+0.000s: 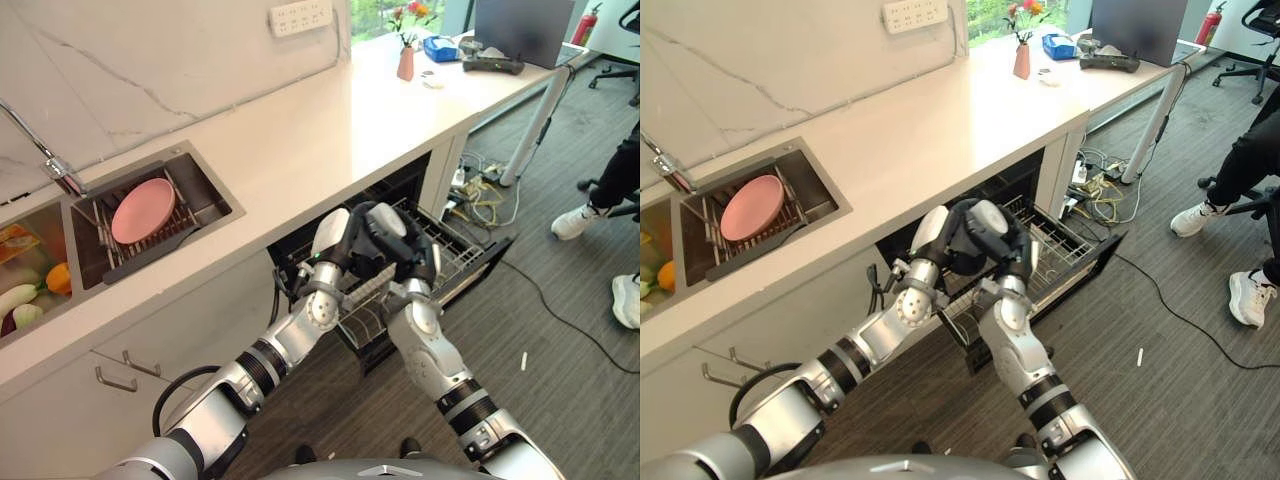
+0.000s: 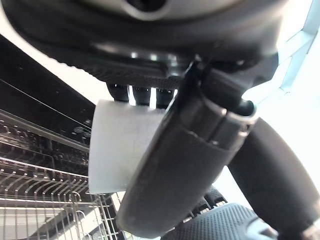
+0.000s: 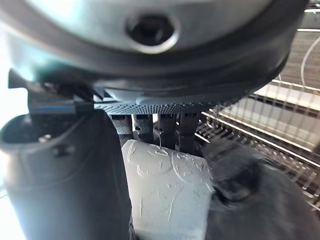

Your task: Place the dishes in the dishwasher.

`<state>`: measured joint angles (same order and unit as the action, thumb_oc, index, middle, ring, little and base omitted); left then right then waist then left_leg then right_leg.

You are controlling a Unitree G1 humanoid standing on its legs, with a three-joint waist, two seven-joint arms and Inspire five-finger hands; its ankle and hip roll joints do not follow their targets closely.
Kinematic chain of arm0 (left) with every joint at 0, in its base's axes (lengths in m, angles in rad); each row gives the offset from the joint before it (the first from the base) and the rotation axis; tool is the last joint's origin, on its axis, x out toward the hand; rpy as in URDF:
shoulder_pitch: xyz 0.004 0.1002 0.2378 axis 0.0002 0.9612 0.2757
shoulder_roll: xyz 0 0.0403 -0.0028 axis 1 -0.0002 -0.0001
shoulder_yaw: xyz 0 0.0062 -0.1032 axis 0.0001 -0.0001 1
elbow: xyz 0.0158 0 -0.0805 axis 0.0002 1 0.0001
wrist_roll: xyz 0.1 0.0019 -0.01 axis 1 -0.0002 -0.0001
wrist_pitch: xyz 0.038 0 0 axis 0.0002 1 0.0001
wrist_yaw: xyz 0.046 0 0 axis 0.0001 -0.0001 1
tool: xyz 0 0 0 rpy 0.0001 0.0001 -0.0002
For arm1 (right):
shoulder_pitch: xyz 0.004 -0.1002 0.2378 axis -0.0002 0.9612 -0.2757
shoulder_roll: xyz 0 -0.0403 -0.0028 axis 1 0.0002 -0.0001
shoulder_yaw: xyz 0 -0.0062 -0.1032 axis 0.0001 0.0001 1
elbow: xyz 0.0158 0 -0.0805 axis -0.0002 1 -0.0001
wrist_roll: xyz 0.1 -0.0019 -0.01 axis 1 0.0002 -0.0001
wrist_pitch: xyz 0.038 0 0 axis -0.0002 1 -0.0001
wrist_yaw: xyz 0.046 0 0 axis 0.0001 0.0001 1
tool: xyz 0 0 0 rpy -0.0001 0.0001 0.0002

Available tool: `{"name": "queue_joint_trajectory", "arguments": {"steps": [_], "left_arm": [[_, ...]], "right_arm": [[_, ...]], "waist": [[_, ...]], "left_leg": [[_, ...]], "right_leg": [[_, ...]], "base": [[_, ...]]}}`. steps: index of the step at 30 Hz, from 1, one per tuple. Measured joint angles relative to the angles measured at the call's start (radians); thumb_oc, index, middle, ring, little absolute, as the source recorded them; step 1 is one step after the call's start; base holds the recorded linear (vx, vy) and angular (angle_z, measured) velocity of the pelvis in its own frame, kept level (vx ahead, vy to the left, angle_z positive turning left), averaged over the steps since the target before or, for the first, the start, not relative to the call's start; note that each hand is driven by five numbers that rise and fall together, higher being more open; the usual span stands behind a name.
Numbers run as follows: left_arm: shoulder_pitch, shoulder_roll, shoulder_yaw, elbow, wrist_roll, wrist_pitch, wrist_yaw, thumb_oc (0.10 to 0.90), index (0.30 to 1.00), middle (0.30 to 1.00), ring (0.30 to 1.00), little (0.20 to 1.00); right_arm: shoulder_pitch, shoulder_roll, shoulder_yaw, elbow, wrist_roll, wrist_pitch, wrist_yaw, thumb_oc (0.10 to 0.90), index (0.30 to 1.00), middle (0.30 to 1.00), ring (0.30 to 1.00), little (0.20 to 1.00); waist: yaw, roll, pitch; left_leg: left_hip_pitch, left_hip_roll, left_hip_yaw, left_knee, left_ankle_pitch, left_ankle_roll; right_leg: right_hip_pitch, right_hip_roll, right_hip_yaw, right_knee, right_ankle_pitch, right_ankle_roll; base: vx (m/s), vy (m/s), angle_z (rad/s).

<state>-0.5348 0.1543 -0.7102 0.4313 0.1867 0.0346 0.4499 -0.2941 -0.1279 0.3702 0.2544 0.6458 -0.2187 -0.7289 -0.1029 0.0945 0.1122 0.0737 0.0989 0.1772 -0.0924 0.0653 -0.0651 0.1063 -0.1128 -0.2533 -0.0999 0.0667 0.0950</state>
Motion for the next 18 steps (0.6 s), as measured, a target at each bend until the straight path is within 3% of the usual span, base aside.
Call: {"name": "queue_joint_trajectory", "arguments": {"steps": [6,12,16,18], "left_arm": [[0.010,0.061,-0.037,-0.166,0.046,-0.041,-0.078,0.800,0.900,0.900,0.900,0.900],[0.027,0.101,-0.033,-0.216,0.064,-0.085,-0.113,0.800,0.900,0.900,0.900,0.900],[0.150,0.141,-0.021,-0.243,0.097,-0.109,-0.138,0.800,0.900,0.900,0.900,0.900],[0.280,0.173,0.028,-0.258,0.088,-0.131,-0.171,0.800,0.900,0.900,0.900,0.900]], "right_arm": [[-0.018,-0.054,-0.141,0.008,-0.129,0.000,-0.078,0.400,0.300,0.300,0.300,0.300],[-0.045,-0.069,-0.224,0.066,-0.185,0.003,-0.134,0.400,0.300,0.300,0.300,0.300],[-0.075,-0.089,-0.228,0.155,-0.260,0.044,-0.134,0.400,0.300,0.300,0.300,0.300],[-0.075,-0.106,-0.231,0.188,-0.275,0.062,-0.122,0.400,0.300,0.300,0.300,0.300]], "waist": [[0.015,0.002,0.001],[0.037,0.004,0.001],[0.049,0.004,0.001],[0.071,0.003,0.002]], "left_leg": [[-0.001,0.001,-0.012,0.000,0.001,0.000],[-0.002,0.002,-0.025,0.000,0.003,-0.001],[-0.010,0.005,-0.039,0.000,0.003,-0.002],[-0.020,0.002,-0.054,0.000,0.005,-0.004]], "right_leg": [[0.007,0.002,-0.013,0.000,-0.004,-0.002],[0.013,0.004,-0.024,0.000,-0.007,-0.003],[0.013,0.007,-0.039,0.000,-0.012,-0.006],[0.013,0.010,-0.054,0.000,-0.017,-0.006]], "base": [[0.00,-0.002,0.03],[0.00,-0.001,0.07],[-0.01,-0.001,0.11],[-0.02,-0.013,0.20]]}}
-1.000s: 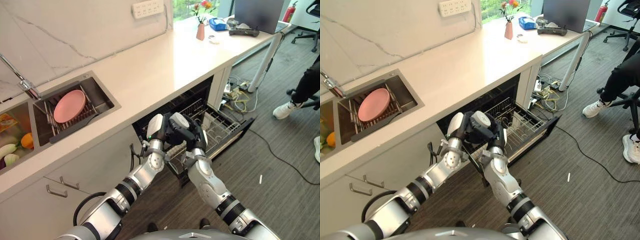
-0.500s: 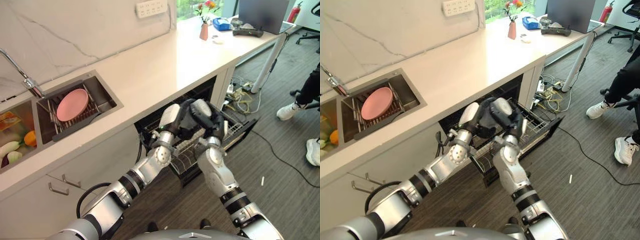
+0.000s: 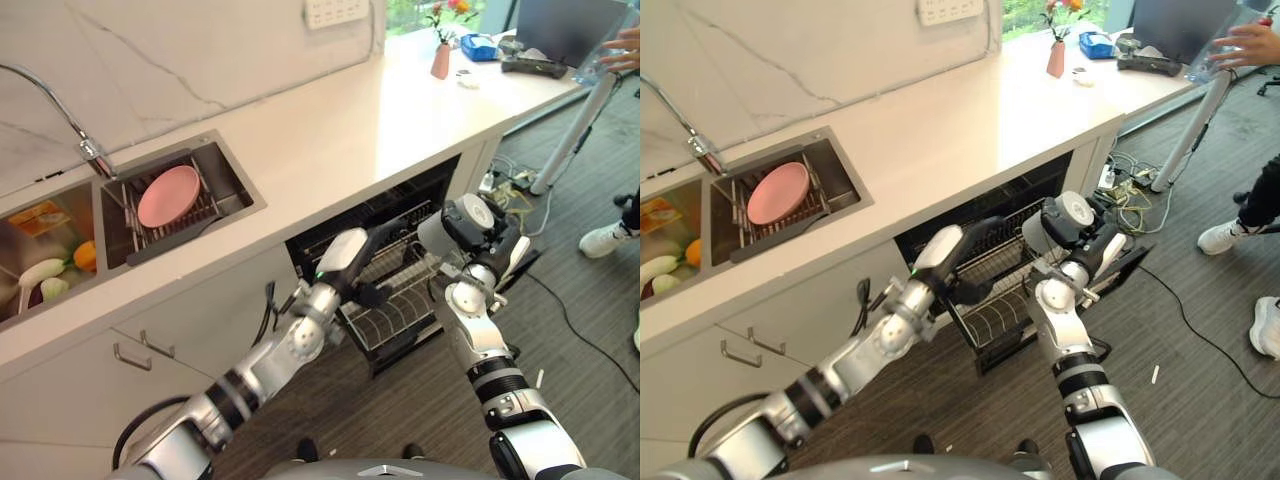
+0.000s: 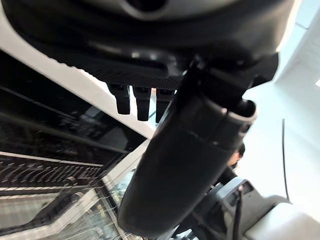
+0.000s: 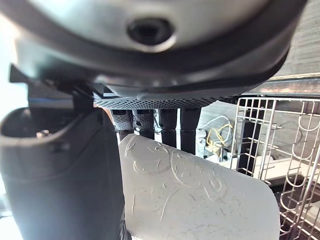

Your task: Place the dishes in the dishwasher.

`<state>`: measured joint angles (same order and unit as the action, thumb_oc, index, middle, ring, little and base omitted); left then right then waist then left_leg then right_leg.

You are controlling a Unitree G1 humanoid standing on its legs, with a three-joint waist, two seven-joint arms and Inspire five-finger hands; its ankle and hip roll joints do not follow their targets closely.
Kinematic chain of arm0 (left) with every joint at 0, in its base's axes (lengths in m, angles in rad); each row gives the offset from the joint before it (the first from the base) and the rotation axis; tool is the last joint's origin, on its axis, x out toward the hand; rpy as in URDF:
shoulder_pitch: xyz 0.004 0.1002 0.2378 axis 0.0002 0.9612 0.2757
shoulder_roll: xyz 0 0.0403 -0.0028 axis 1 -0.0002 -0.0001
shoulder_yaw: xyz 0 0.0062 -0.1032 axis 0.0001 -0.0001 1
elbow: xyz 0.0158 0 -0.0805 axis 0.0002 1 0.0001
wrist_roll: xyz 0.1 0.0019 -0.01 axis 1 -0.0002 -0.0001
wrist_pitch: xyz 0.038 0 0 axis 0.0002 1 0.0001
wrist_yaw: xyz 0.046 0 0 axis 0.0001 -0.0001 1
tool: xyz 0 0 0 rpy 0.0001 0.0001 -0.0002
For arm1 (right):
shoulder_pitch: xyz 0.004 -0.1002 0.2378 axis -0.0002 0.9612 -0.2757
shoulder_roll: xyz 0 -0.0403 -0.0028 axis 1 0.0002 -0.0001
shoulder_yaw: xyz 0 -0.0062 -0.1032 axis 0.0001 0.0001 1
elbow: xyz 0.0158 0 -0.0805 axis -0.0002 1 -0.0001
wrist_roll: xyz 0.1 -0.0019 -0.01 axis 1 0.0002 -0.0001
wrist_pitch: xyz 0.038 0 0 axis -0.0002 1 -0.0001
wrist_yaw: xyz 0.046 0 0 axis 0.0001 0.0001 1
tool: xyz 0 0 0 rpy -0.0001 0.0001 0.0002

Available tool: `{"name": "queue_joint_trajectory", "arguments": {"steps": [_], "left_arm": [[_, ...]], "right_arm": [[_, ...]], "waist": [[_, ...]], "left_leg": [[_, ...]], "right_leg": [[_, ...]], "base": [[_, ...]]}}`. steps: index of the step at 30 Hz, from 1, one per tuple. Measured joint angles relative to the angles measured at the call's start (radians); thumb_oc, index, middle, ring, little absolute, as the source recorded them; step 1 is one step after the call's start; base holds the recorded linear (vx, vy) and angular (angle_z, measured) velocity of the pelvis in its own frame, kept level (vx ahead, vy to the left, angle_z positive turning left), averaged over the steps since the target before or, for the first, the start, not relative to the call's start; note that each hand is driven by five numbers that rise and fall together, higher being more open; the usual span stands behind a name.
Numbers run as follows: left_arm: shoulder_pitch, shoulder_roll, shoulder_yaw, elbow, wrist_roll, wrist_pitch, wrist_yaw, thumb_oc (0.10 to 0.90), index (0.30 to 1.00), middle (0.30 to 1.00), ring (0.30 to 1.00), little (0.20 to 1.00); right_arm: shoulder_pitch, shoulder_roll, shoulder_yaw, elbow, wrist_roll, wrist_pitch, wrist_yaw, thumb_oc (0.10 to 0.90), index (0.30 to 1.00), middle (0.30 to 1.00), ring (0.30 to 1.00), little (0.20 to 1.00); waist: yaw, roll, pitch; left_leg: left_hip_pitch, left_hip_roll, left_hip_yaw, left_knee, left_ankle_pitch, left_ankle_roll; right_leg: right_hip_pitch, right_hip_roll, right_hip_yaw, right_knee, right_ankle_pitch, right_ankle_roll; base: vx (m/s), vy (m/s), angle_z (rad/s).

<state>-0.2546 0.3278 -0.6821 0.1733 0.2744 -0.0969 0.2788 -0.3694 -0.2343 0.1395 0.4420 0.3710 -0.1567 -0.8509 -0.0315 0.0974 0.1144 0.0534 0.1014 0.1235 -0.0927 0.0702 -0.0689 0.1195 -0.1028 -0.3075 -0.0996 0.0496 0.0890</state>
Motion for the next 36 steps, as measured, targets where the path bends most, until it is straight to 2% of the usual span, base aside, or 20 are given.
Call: {"name": "queue_joint_trajectory", "arguments": {"steps": [2,3,4,5,6,7,10,13,14,18,22,23,24,25,26,27,28,32,36], "left_arm": [[0.090,0.015,0.037,-0.006,-0.040,0.004,-0.019,0.800,0.900,0.900,0.900,0.900],[0.133,0.047,0.051,-0.009,-0.068,0.008,-0.034,0.800,0.900,0.900,0.900,0.900],[0.266,0.086,0.147,-0.041,-0.174,-0.006,-0.069,0.800,0.900,0.900,0.900,0.900],[0.266,0.086,0.147,-0.041,-0.174,-0.006,-0.069,0.800,0.900,0.900,0.900,0.900],[0.343,0.095,0.209,-0.043,-0.261,-0.005,-0.089,0.800,0.900,0.900,0.900,0.900],[0.414,0.117,0.264,-0.038,-0.347,0.023,-0.102,0.800,0.900,0.900,0.900,0.900],[0.500,0.139,0.341,-0.024,-0.454,0.022,-0.136,0.800,0.900,0.900,0.900,0.900],[0.530,0.179,0.350,0.012,-0.461,0.023,-0.171,0.800,0.900,0.900,0.900,0.900],[0.534,0.182,0.352,0.075,-0.453,0.018,-0.182,0.800,0.900,0.900,0.900,0.900],[0.548,0.182,0.351,0.222,-0.411,0.038,-0.190,0.800,0.900,0.900,0.900,0.900],[0.530,0.122,0.365,0.439,-0.347,0.034,-0.187,0.800,0.900,0.900,0.900,0.900],[0.514,0.073,0.397,0.559,-0.339,0.036,-0.183,0.800,0.900,0.900,0.900,0.900],[0.492,0.032,0.426,0.646,-0.340,0.050,-0.176,0.800,0.900,0.900,0.900,0.900],[0.496,0.022,0.429,0.672,-0.340,0.077,-0.173,0.800,0.900,0.900,0.900,0.900],[0.507,0.015,0.430,0.691,-0.340,0.077,-0.170,0.800,0.900,0.900,0.900,0.900],[0.494,-0.019,0.477,0.779,-0.342,0.053,-0.165,0.800,0.900,0.900,0.900,0.900],[0.467,-0.047,0.506,0.840,-0.346,0.064,-0.153,0.800,0.900,0.900,0.900,0.900],[0.435,-0.105,0.532,0.969,-0.353,0.063,-0.132,0.800,0.900,0.900,0.900,0.900],[0.405,-0.118,0.549,0.997,-0.353,0.065,-0.118,0.800,0.900,0.900,0.900,0.900]], "right_arm": [[0.000,-0.015,-0.004,0.025,-0.005,0.017,0.014,0.400,0.300,0.300,0.300,0.300],[0.001,-0.022,-0.011,0.036,-0.011,0.025,0.025,0.400,0.300,0.300,0.300,0.300],[0.007,-0.036,-0.002,0.061,-0.026,0.039,0.072,0.400,0.300,0.300,0.300,0.300],[0.007,-0.036,-0.002,0.061,-0.026,0.039,0.072,0.400,0.300,0.300,0.300,0.300],[0.017,-0.050,-0.001,0.072,-0.026,0.052,0.100,0.400,0.300,0.300,0.300,0.300],[0.023,-0.061,-0.003,0.101,-0.026,0.073,0.124,0.400,0.300,0.300,0.300,0.300],[0.028,-0.063,-0.002,0.151,-0.028,0.085,0.189,0.400,0.300,0.300,0.300,0.300],[0.028,-0.086,-0.011,0.237,-0.042,0.106,0.230,0.400,0.300,0.300,0.300,0.300],[0.016,-0.099,-0.012,0.298,-0.066,0.105,0.244,0.400,0.300,0.300,0.300,0.300],[-0.008,-0.104,-0.013,0.360,-0.067,0.126,0.276,0.400,0.300,0.300,0.300,0.300],[-0.063,-0.114,-0.006,0.467,-0.078,0.141,0.308,0.400,0.300,0.300,0.300,0.300],[-0.094,-0.127,0.009,0.520,-0.099,0.153,0.333,0.400,0.300,0.300,0.300,0.300],[-0.112,-0.136,0.019,0.550,-0.106,0.164,0.347,0.497,0.446,0.446,0.446,0.446],[-0.117,-0.137,0.017,0.551,-0.107,0.169,0.351,0.800,0.900,0.900,0.900,0.900],[-0.125,-0.140,0.018,0.551,-0.116,0.171,0.361,0.800,0.900,0.900,0.900,0.900],[-0.140,-0.151,0.040,0.559,-0.142,0.178,0.375,0.800,0.900,0.900,0.900,0.900],[-0.147,-0.165,0.057,0.559,-0.168,0.184,0.386,0.800,0.900,0.900,0.900,0.900],[-0.160,-0.190,0.128,0.536,-0.313,0.210,0.409,0.800,0.900,0.900,0.900,0.900],[-0.111,-0.194,0.104,0.391,-0.389,0.210,0.400,0.800,0.900,0.900,0.900,0.900]], "waist": [[0.011,-0.003,0.002],[0.028,-0.005,0.004],[0.040,-0.012,0.009],[0.040,-0.012,0.009],[0.056,-0.017,0.013],[0.077,-0.024,0.018],[0.121,-0.035,0.031],[0.150,-0.043,0.039],[0.171,-0.041,0.047],[0.193,-0.037,0.076],[0.192,-0.034,0.107],[0.193,-0.029,0.120],[0.195,-0.022,0.129],[0.194,-0.023,0.133],[0.193,-0.025,0.134],[0.190,-0.024,0.135],[0.191,-0.023,0.135],[0.186,-0.031,0.138],[0.166,-0.039,0.138]], "left_leg": [[-0.003,0.004,-0.013,0.001,0.002,-0.002],[-0.009,0.002,-0.022,0.000,0.003,-0.003],[-0.016,0.000,-0.036,0.000,0.005,-0.005],[-0.016,0.000,-0.036,0.000,0.005,-0.005],[-0.022,-0.001,-0.049,0.001,0.006,-0.006],[-0.031,0.000,-0.063,0.001,0.009,-0.004],[-0.052,-0.010,-0.099,0.000,0.018,-0.004],[-0.099,-0.022,-0.164,-0.005,0.035,-0.004],[-0.129,-0.024,-0.190,-0.005,0.043,-0.003],[-0.180,-0.037,-0.218,0.000,0.059,0.001],[-0.225,-0.042,-0.247,0.001,0.071,0.001],[-0.246,-0.043,-0.254,0.001,0.076,-0.001],[-0.253,-0.044,-0.260,0.001,0.077,-0.001],[-0.255,-0.045,-0.263,0.001,0.077,-0.001],[-0.255,-0.045,-0.263,0.001,0.077,-0.002],[-0.253,-0.045,-0.262,0.001,0.077,-0.002],[-0.253,-0.046,-0.262,0.000,0.076,-0.002],[-0.251,-0.046,-0.259,0.000,0.071,-0.009],[-0.243,-0.047,-0.247,0.000,0.068,-0.005]], "right_leg": [[0.001,0.000,-0.013,0.000,-0.003,-0.005],[0.003,0.002,-0.022,0.000,-0.004,-0.004],[0.003,0.004,-0.037,0.000,-0.009,-0.002],[0.003,0.004,-0.037,0.000,-0.009,-0.002],[0.003,0.003,-0.048,0.000,-0.011,0.000],[0.004,-0.001,-0.065,0.000,-0.016,-0.002],[0.004,-0.001,-0.095,0.000,-0.019,0.002],[-0.002,0.000,-0.143,0.000,-0.026,0.005],[-0.017,0.000,-0.164,0.000,-0.027,0.006],[-0.052,-0.004,-0.191,0.000,-0.024,0.006],[-0.081,-0.008,-0.215,0.000,-0.024,0.008],[-0.099,-0.008,-0.222,0.000,-0.022,0.009],[-0.103,-0.009,-0.228,0.000,-0.022,0.010],[-0.103,-0.012,-0.231,0.000,-0.022,0.010],[-0.102,-0.012,-0.231,0.000,-0.023,0.010],[-0.102,-0.013,-0.231,0.000,-0.023,0.010],[-0.101,-0.014,-0.231,0.000,-0.023,0.010],[-0.100,-0.015,-0.229,0.000,-0.023,0.010],[-0.097,-0.019,-0.216,0.001,-0.022,0.011]], "base": [[-0.01,-0.011,0.18],[-0.02,-0.017,0.30],[-0.02,-0.012,0.23],[-0.01,-0.008,0.27],[-0.03,-0.004,0.32],[-0.03,-0.015,0.43],[-0.03,-0.022,0.37],[-0.07,-0.018,0.66],[-0.06,-0.006,0.66],[-0.06,0.004,0.28],[-0.05,0.005,0.23],[-0.04,0.009,0.17],[-0.01,0.018,0.17],[0.00,0.011,0.10],[0.01,0.012,0.04],[0.00,0.000,0.00],[0.00,0.000,0.00],[0.02,0.014,0.00],[0.03,0.012,-0.07]]}}
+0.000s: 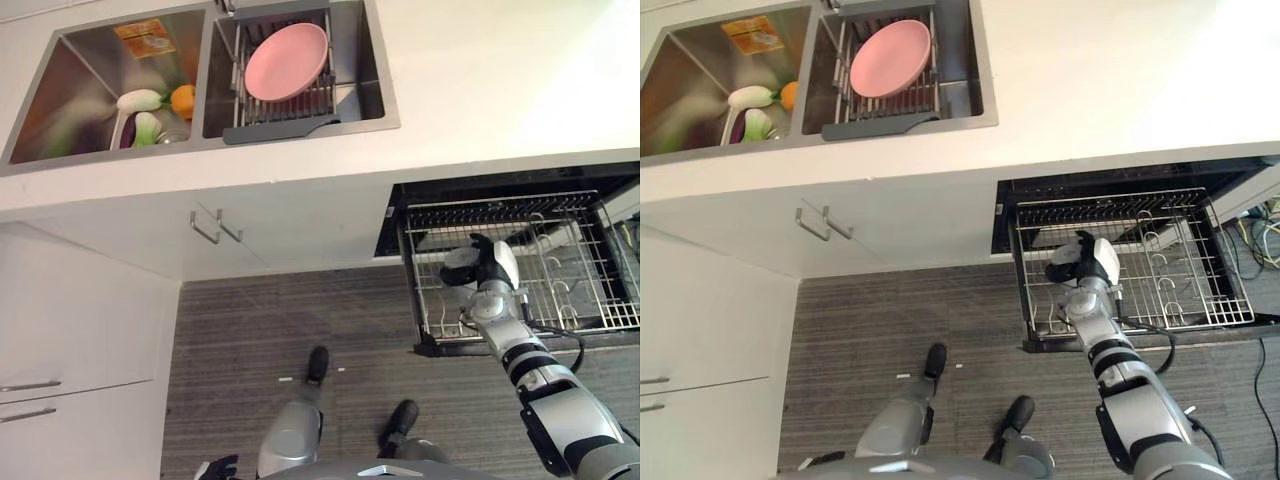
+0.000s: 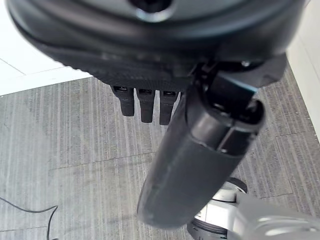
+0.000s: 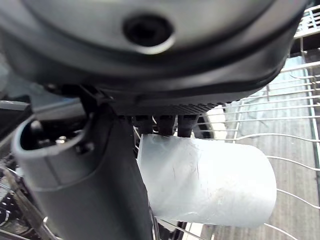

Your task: Place the dishes in the dishwasher.

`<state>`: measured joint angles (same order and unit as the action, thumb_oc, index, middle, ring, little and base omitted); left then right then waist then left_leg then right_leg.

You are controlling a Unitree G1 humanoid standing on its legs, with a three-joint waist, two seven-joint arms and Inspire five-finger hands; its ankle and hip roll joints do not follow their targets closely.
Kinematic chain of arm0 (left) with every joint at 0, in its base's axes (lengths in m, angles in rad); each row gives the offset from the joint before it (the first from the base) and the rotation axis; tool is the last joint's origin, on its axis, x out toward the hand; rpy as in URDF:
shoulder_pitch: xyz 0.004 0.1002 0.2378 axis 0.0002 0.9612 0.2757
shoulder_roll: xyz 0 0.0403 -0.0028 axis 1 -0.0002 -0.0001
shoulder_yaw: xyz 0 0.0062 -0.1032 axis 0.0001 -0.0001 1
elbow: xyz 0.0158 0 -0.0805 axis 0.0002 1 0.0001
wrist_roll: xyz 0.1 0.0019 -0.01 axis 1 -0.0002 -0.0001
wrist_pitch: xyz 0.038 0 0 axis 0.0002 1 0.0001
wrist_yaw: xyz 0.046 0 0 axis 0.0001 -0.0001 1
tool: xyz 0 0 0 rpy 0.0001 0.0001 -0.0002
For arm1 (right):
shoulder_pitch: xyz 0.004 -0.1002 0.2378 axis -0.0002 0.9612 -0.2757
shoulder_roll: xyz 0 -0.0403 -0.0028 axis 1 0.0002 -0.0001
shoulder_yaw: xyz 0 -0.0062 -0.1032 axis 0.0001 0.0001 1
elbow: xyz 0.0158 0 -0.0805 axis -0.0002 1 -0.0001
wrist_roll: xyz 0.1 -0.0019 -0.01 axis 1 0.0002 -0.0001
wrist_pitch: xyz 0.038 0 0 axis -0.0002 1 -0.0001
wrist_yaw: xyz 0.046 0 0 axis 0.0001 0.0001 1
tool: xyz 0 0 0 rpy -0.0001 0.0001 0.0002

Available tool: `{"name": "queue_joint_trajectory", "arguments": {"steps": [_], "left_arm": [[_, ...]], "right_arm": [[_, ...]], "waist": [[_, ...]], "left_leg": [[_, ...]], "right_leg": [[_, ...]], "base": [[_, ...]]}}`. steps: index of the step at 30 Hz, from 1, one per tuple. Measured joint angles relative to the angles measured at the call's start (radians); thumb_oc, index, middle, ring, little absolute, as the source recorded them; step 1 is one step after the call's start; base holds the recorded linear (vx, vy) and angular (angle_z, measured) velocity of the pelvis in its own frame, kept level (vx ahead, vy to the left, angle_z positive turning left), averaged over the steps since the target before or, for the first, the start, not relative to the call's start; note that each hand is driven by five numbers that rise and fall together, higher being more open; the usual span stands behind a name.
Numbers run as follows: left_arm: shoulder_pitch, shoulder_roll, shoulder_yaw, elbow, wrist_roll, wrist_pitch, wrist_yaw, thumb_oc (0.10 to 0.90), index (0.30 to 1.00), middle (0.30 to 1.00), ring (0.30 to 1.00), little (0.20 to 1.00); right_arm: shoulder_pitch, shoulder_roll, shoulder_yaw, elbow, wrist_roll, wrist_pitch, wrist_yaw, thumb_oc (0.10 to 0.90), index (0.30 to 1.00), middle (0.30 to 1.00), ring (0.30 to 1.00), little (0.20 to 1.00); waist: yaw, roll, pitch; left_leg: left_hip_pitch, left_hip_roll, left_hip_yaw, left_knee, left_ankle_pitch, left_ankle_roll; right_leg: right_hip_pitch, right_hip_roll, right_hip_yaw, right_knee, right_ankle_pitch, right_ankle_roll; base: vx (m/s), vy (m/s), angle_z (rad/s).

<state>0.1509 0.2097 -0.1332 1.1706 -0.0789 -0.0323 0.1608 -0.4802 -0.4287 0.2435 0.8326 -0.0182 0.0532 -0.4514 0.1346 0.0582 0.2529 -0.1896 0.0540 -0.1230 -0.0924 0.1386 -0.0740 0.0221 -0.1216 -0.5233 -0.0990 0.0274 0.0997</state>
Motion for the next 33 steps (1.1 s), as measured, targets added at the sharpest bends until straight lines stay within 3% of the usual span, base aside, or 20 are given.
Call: {"name": "queue_joint_trajectory", "arguments": {"steps": [4,6,10,13,16,18,19,20,22,23,24,25,27,28,31,32,33], "left_arm": [[-0.038,-0.008,0.069,0.011,-0.001,0.014,0.024,0.800,0.900,0.900,0.900,0.900],[-0.037,-0.008,0.081,0.015,-0.009,0.023,0.035,0.800,0.900,0.900,0.900,0.900],[-0.035,-0.013,0.115,0.015,-0.012,0.038,0.026,0.800,0.900,0.900,0.900,0.900],[-0.027,-0.024,0.154,0.016,-0.032,0.043,0.019,0.800,0.900,0.900,0.900,0.900],[-0.027,-0.026,0.161,0.033,-0.071,0.041,0.012,0.800,0.900,0.900,0.900,0.900],[-0.094,-0.023,0.198,0.087,-0.099,0.043,-0.002,0.800,0.900,0.900,0.900,0.900],[-0.124,-0.023,0.198,0.110,-0.112,0.050,-0.005,0.800,0.900,0.900,0.900,0.900],[-0.129,-0.026,0.198,0.114,-0.116,0.054,-0.009,0.800,0.900,0.900,0.900,0.900],[-0.125,-0.036,0.230,0.141,-0.127,0.059,-0.014,0.800,0.900,0.900,0.900,0.900],[-0.113,-0.038,0.238,0.157,-0.128,0.061,-0.013,0.800,0.900,0.900,0.900,0.900],[-0.104,-0.032,0.239,0.180,-0.128,0.060,-0.003,0.800,0.900,0.900,0.900,0.900],[-0.107,-0.025,0.239,0.193,-0.127,0.062,0.003,0.800,0.900,0.900,0.900,0.900],[-0.103,-0.025,0.236,0.198,-0.125,0.078,0.008,0.800,0.900,0.900,0.900,0.900],[-0.104,-0.030,0.235,0.203,-0.122,0.078,0.010,0.800,0.900,0.900,0.900,0.900],[-0.099,-0.067,0.204,0.226,-0.062,0.091,0.018,0.800,0.900,0.900,0.900,0.900],[-0.091,-0.085,0.149,0.192,-0.021,0.098,0.019,0.800,0.900,0.900,0.900,0.900],[-0.107,-0.052,0.135,0.192,0.010,0.103,0.019,0.800,0.900,0.900,0.900,0.900]], "right_arm": [[0.162,0.007,-0.100,-0.282,-0.001,-0.028,-0.016,0.800,0.900,0.900,0.900,0.900],[0.222,0.007,-0.102,-0.352,-0.003,-0.067,-0.018,0.800,0.900,0.900,0.900,0.900],[0.379,0.006,-0.152,-0.511,-0.002,-0.076,0.014,0.800,0.900,0.900,0.900,0.900],[0.505,0.008,-0.177,-0.632,0.000,-0.079,0.046,0.800,0.900,0.900,0.900,0.900],[0.602,0.011,-0.183,-0.719,0.015,-0.117,0.084,0.800,0.900,0.900,0.900,0.900],[0.613,0.011,-0.189,-0.741,0.025,-0.125,0.093,0.800,0.900,0.900,0.900,0.900],[0.613,0.008,-0.189,-0.744,0.031,-0.124,0.101,0.800,0.900,0.900,0.900,0.900],[0.613,0.004,-0.189,-0.750,0.046,-0.124,0.111,0.800,0.900,0.900,0.900,0.900],[0.626,0.010,-0.188,-0.785,0.072,-0.124,0.143,0.800,0.900,0.900,0.900,0.900],[0.633,0.011,-0.188,-0.805,0.089,-0.126,0.155,0.800,0.900,0.900,0.900,0.900],[0.634,0.016,-0.202,-0.817,0.109,-0.141,0.171,0.800,0.900,0.900,0.900,0.900],[0.634,0.029,-0.226,-0.816,0.133,-0.142,0.173,0.800,0.900,0.900,0.900,0.900],[0.636,0.029,-0.270,-0.815,0.155,-0.141,0.171,0.800,0.900,0.900,0.900,0.900],[0.639,0.023,-0.298,-0.819,0.165,-0.143,0.169,0.800,0.900,0.900,0.900,0.900],[0.643,0.019,-0.383,-0.827,0.177,-0.147,0.152,0.800,0.900,0.900,0.900,0.900],[0.647,-0.006,-0.400,-0.826,0.174,-0.148,0.139,0.800,0.900,0.900,0.900,0.900],[0.651,0.057,-0.409,-0.822,0.176,-0.137,0.132,0.800,0.900,0.900,0.900,0.900]], "waist": [[-0.032,-0.011,0.003],[-0.059,-0.028,-0.001],[-0.116,-0.063,-0.029],[-0.129,-0.070,-0.049],[-0.162,-0.057,-0.059],[-0.199,-0.057,-0.056],[-0.198,-0.059,-0.054],[-0.190,-0.052,-0.051],[-0.196,-0.039,-0.050],[-0.201,-0.030,-0.053],[-0.229,-0.012,-0.059],[-0.234,-0.004,-0.064],[-0.239,0.005,-0.070],[-0.239,0.009,-0.073],[-0.247,0.043,-0.100],[-0.257,0.067,-0.120],[-0.250,-0.007,-0.129]], "left_leg": [[0.041,-0.005,0.012,0.000,-0.011,0.006],[0.072,-0.009,0.037,0.000,-0.022,0.007],[0.119,0.000,0.098,-0.005,-0.045,0.008],[0.149,0.010,0.135,0.000,-0.052,0.005],[0.148,0.020,0.168,0.043,-0.052,0.000],[-0.009,0.014,0.211,0.236,-0.055,-0.037],[-0.037,0.015,0.254,0.263,-0.015,-0.083],[-0.035,0.019,0.257,0.267,-0.001,-0.102],[-0.032,0.100,0.319,0.339,-0.063,-0.109],[-0.007,0.152,0.340,0.306,-0.070,-0.112],[0.033,0.261,0.339,0.190,-0.061,-0.154],[0.049,0.333,0.367,0.116,-0.049,-0.169],[0.069,0.404,0.389,0.040,-0.032,-0.172],[0.085,0.416,0.389,0.026,-0.018,-0.185],[0.132,0.383,0.418,0.022,-0.008,-0.180],[0.136,0.350,0.412,0.012,0.062,-0.188],[0.161,0.255,0.429,0.009,0.023,-0.147]], "right_leg": [[0.034,-0.009,0.030,0.000,-0.002,0.001],[0.055,-0.014,0.059,0.000,-0.009,0.010],[0.067,-0.016,0.120,-0.001,-0.010,0.012],[0.076,-0.014,0.156,-0.001,-0.011,0.012],[0.080,0.001,0.181,-0.001,-0.019,0.014],[0.047,-0.012,0.184,0.010,-0.034,-0.018],[0.043,-0.022,0.174,0.000,-0.008,-0.037],[0.043,-0.023,0.178,0.001,-0.001,-0.047],[0.056,-0.024,0.174,-0.004,0.004,-0.053],[0.060,-0.022,0.175,-0.004,-0.003,-0.044],[0.060,-0.015,0.172,-0.001,-0.004,-0.024],[0.052,-0.008,0.174,0.008,-0.002,-0.018],[0.055,-0.018,0.182,0.007,-0.001,-0.014],[0.060,-0.032,0.187,0.006,0.009,0.017],[0.104,-0.097,0.160,0.005,0.022,0.092],[0.121,-0.133,0.147,0.007,0.025,0.145],[0.128,-0.212,0.145,0.023,0.042,0.151]], "base": [[0.06,0.003,-0.07],[0.07,-0.020,-0.32],[0.06,-0.039,-0.44],[-0.01,-0.074,-0.36],[-0.16,-0.116,-0.16],[-0.04,0.012,0.48],[0.04,0.159,0.27],[0.11,0.253,-0.07],[0.16,0.376,-0.26],[0.25,0.569,-0.21],[0.20,0.432,-0.10],[0.20,0.397,0.01],[0.16,0.410,0.06],[0.18,0.680,-0.01],[0.14,0.489,0.17],[0.18,0.478,0.42],[0.13,0.550,0.33]]}}
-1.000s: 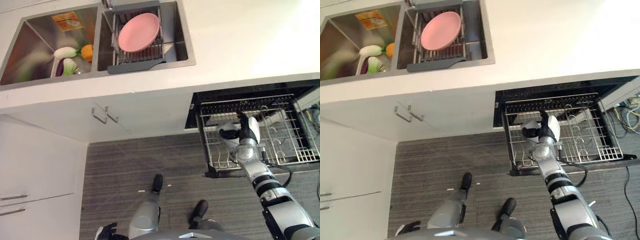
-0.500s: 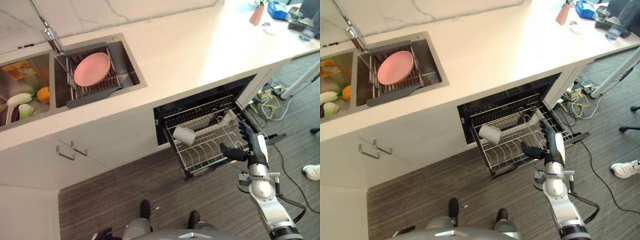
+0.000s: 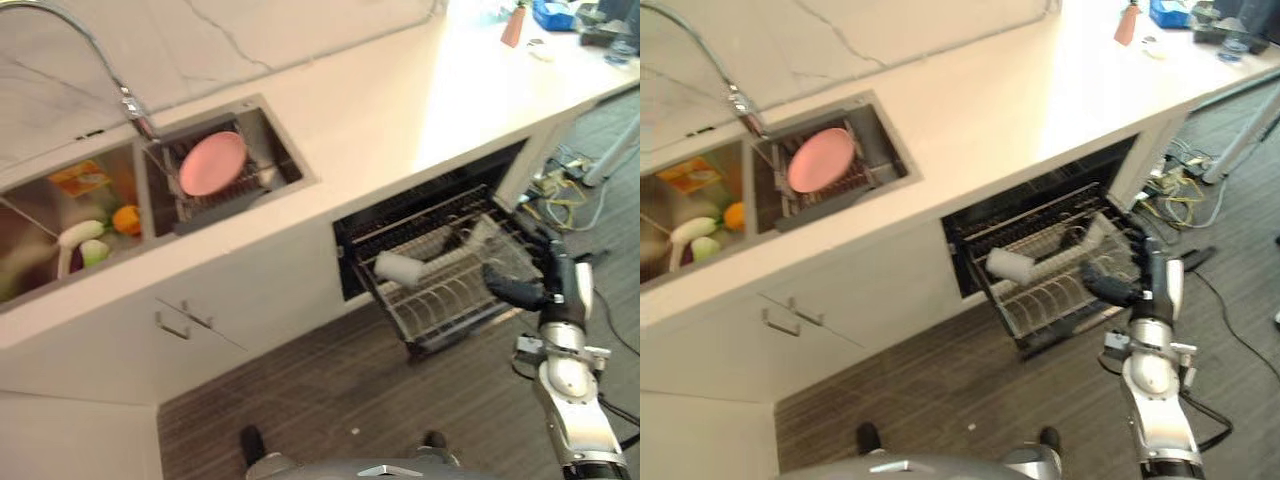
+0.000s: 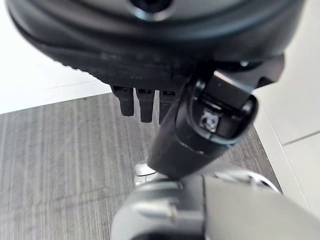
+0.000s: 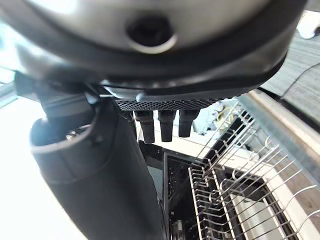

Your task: Place the dishes in the dishwasher.

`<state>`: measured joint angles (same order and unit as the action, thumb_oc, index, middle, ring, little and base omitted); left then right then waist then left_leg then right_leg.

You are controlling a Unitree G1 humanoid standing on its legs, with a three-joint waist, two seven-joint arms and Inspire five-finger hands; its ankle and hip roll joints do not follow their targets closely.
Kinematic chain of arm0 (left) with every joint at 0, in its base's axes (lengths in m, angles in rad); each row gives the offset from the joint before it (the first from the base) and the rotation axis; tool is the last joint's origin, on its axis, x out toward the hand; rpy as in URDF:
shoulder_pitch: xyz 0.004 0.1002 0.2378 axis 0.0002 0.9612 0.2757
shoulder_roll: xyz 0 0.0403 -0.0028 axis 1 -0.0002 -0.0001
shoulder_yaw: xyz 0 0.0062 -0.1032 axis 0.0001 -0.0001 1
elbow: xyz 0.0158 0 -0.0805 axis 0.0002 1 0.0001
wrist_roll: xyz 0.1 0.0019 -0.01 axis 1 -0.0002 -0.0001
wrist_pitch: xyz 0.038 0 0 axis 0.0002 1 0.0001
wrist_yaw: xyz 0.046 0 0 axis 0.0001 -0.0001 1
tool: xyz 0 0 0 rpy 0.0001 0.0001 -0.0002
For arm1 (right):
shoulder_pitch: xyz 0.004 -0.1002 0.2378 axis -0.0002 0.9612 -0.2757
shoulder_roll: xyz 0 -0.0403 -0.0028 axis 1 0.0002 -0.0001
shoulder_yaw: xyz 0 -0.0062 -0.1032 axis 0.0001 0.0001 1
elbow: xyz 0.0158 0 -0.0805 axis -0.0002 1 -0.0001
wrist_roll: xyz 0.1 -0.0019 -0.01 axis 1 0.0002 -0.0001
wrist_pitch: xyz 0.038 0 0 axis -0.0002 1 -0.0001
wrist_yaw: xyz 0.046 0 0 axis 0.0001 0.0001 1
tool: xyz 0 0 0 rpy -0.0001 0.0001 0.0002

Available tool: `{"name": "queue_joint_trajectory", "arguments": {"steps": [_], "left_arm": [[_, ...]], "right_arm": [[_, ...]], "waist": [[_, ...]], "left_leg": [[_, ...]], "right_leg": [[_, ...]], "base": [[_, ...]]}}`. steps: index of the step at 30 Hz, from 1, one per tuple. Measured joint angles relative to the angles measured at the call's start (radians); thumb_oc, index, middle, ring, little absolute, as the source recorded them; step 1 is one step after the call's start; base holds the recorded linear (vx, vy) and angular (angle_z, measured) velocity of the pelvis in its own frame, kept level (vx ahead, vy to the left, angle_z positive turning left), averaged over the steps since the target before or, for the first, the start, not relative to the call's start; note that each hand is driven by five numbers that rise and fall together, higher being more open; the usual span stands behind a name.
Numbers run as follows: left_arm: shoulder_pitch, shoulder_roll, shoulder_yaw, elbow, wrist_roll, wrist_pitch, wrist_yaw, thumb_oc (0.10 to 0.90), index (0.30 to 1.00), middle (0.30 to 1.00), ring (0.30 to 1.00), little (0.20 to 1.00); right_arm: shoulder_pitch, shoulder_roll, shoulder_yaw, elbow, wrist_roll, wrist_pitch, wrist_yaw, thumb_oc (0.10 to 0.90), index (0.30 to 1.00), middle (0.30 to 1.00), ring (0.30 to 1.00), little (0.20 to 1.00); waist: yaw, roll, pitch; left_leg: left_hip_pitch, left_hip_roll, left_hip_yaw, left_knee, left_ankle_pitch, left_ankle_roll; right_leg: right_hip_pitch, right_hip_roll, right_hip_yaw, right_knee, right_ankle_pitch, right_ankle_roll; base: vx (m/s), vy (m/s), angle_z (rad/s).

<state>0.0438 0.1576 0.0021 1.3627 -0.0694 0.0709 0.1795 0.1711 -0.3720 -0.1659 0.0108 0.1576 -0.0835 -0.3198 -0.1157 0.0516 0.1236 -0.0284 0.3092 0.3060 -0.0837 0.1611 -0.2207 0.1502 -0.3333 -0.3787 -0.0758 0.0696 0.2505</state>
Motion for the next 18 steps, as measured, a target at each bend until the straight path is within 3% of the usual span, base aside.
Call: {"name": "queue_joint_trajectory", "arguments": {"steps": [2,3,4,5,6,7,8,9,10,12,14,15,17,18], "left_arm": [[-0.001,0.028,-0.018,-0.003,0.024,0.003,-0.015,0.800,0.900,0.900,0.900,0.900],[-0.008,0.039,-0.022,-0.007,0.026,0.003,-0.017,0.800,0.900,0.900,0.900,0.900],[-0.012,0.039,-0.016,-0.007,0.027,-0.001,-0.031,0.800,0.900,0.900,0.900,0.900],[-0.011,0.040,-0.026,-0.015,0.025,-0.002,-0.034,0.800,0.900,0.900,0.900,0.900],[-0.010,0.038,-0.034,-0.017,0.025,-0.005,-0.034,0.800,0.900,0.900,0.900,0.900],[-0.023,0.043,-0.047,-0.027,0.024,-0.007,-0.033,0.800,0.900,0.900,0.900,0.900],[-0.046,0.043,-0.060,-0.035,0.023,-0.005,-0.033,0.800,0.900,0.900,0.900,0.900],[-0.056,0.036,-0.054,-0.027,0.021,-0.005,-0.032,0.800,0.900,0.900,0.900,0.900],[-0.059,0.037,-0.050,-0.022,0.021,-0.004,-0.033,0.800,0.900,0.900,0.900,0.900],[-0.053,0.033,-0.056,-0.025,0.020,-0.008,-0.034,0.800,0.900,0.900,0.900,0.900],[-0.069,0.026,-0.055,-0.020,0.020,-0.016,-0.033,0.800,0.900,0.900,0.900,0.900],[-0.069,0.023,-0.055,-0.018,0.020,-0.017,-0.035,0.800,0.900,0.900,0.900,0.900],[-0.059,0.022,-0.055,-0.027,0.020,-0.019,-0.042,0.800,0.900,0.900,0.900,0.900],[-0.033,0.023,-0.050,-0.039,0.020,-0.019,-0.051,0.800,0.900,0.900,0.900,0.900]], "right_arm": [[0.001,0.053,0.032,-0.008,-0.002,-0.001,-0.007,0.800,0.900,0.900,0.900,0.900],[0.003,0.071,0.044,-0.016,-0.001,0.000,-0.006,0.800,0.900,0.900,0.900,0.900],[-0.035,0.120,0.086,-0.024,0.000,-0.002,-0.012,0.800,0.900,0.900,0.900,0.900],[-0.035,0.130,0.102,-0.025,0.000,-0.005,-0.011,0.800,0.900,0.900,0.900,0.900],[-0.035,0.128,0.123,-0.025,0.000,-0.005,-0.008,0.800,0.900,0.900,0.900,0.900],[-0.038,0.126,0.137,-0.027,0.000,-0.008,0.007,0.800,0.900,0.900,0.900,0.900],[-0.062,0.122,0.149,-0.059,0.001,-0.008,0.017,0.800,0.900,0.900,0.900,0.900],[-0.070,0.122,0.145,-0.086,0.002,-0.009,0.017,0.800,0.900,0.900,0.900,0.900],[-0.070,0.121,0.137,-0.117,0.003,-0.023,0.016,0.800,0.900,0.900,0.900,0.900],[-0.083,0.112,0.125,-0.134,0.003,-0.061,0.010,0.800,0.900,0.900,0.900,0.900],[-0.101,0.088,0.118,-0.144,0.002,-0.065,0.010,0.800,0.900,0.900,0.900,0.900],[-0.101,0.085,0.107,-0.146,0.003,-0.071,0.011,0.800,0.900,0.900,0.900,0.900],[-0.097,0.085,0.096,-0.140,0.009,-0.074,0.011,0.800,0.900,0.900,0.900,0.900],[-0.089,0.073,0.097,-0.123,0.036,-0.073,0.021,0.800,0.900,0.900,0.900,0.900]], "waist": [[0.003,-0.040,-0.012],[0.003,-0.052,-0.016],[0.044,-0.056,-0.003],[0.041,-0.044,-0.012],[0.041,-0.036,-0.020],[0.039,-0.017,-0.024],[0.039,0.001,-0.007],[0.036,0.002,-0.001],[0.025,-0.006,-0.003],[0.003,-0.032,-0.004],[-0.005,-0.035,0.001],[-0.013,-0.031,0.008],[-0.021,-0.048,0.004],[-0.013,-0.050,-0.001]], "left_leg": [[0.011,-0.084,0.012,0.003,-0.006,0.035],[0.012,-0.111,0.020,0.017,-0.022,0.058],[0.043,-0.142,0.078,0.056,-0.071,0.105],[0.053,-0.152,0.081,0.056,-0.097,0.129],[0.057,-0.155,0.072,0.052,-0.107,0.139],[0.064,-0.152,0.055,0.027,-0.117,0.162],[0.083,-0.150,0.037,-0.009,-0.112,0.187],[0.092,-0.153,0.033,-0.012,-0.119,0.197],[0.102,-0.174,0.022,-0.009,-0.114,0.185],[0.117,-0.213,-0.004,-0.009,-0.133,0.201],[0.114,-0.213,-0.050,-0.015,-0.155,0.206],[0.113,-0.213,-0.074,-0.015,-0.155,0.206],[0.132,-0.217,-0.109,-0.014,-0.164,0.188],[0.177,-0.208,-0.136,-0.014,-0.178,0.145]], "right_leg": [[-0.071,-0.108,0.011,0.134,0.059,-0.065],[-0.086,-0.139,0.022,0.157,0.116,-0.066],[-0.167,-0.206,0.001,0.301,0.233,-0.132],[-0.196,-0.206,0.001,0.347,0.276,-0.150],[-0.220,-0.203,0.017,0.385,0.253,-0.130],[-0.257,-0.153,0.071,0.440,0.132,-0.072],[-0.316,0.002,0.141,0.470,-0.043,-0.079],[-0.330,0.070,0.152,0.430,-0.087,-0.087],[-0.321,0.106,0.127,0.352,-0.091,-0.103],[-0.332,0.118,0.110,0.261,-0.082,-0.111],[-0.364,0.165,0.222,0.137,-0.063,-0.087],[-0.360,0.168,0.266,0.094,-0.042,-0.069],[-0.344,0.157,0.308,0.049,-0.012,-0.050],[-0.301,0.153,0.291,0.053,0.093,-0.105]], "base": [[0.05,0.573,0.14],[0.16,0.686,-0.34],[0.12,0.334,-0.45],[0.18,0.475,-0.39],[0.13,0.254,0.15],[0.25,0.363,0.36],[0.18,0.219,0.37],[0.17,0.138,0.40],[0.12,0.038,0.49],[0.20,0.026,0.52],[0.17,-0.019,0.50],[0.13,-0.038,0.79],[0.16,-0.105,0.75],[0.22,-0.168,0.53]]}}
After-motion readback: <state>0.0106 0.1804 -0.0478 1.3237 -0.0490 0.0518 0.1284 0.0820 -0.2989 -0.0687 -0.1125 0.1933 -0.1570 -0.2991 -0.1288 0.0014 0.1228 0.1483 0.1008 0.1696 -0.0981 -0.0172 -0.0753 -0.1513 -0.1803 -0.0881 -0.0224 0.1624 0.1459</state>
